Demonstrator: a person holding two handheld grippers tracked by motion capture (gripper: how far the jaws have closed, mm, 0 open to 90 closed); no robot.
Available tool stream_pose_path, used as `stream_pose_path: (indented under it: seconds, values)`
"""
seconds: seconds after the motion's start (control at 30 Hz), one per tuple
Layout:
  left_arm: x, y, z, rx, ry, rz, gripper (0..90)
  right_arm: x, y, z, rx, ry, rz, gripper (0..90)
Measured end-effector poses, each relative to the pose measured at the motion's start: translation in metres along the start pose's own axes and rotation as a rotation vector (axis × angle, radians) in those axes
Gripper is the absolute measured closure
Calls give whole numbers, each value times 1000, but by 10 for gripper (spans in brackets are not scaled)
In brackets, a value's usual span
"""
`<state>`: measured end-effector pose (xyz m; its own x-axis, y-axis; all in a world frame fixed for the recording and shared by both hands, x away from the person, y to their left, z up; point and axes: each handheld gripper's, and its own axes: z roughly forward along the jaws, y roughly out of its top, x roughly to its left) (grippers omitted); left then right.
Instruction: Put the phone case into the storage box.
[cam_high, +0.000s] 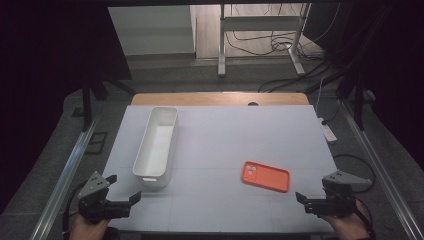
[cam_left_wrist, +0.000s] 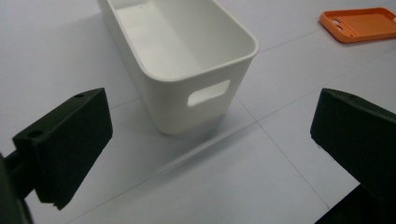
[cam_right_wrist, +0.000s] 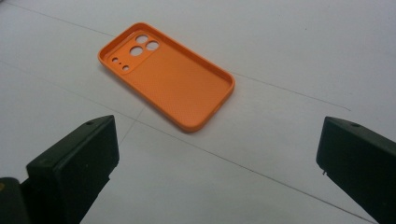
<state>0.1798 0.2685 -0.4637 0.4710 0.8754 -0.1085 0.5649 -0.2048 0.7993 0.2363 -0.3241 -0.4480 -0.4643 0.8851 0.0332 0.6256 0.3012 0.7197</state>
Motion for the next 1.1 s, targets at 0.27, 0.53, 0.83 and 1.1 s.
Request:
stream_pose_path:
  seconds: [0.27, 0.53, 0.83, 1.1]
  values:
    - [0, 0, 0, 7, -3, -2, 0, 0, 1, 2, 13, 3, -6, 0]
    - [0, 0, 1, 10, -2, 0, 0, -1, 1, 3, 23, 4, 5, 0]
    - [0, 0, 1, 15, 0, 3, 1, 0, 2, 4, 36, 8, 0, 0]
    - [-1, 0, 1, 15, 0, 3, 1, 1, 3, 8, 70, 22, -17, 0]
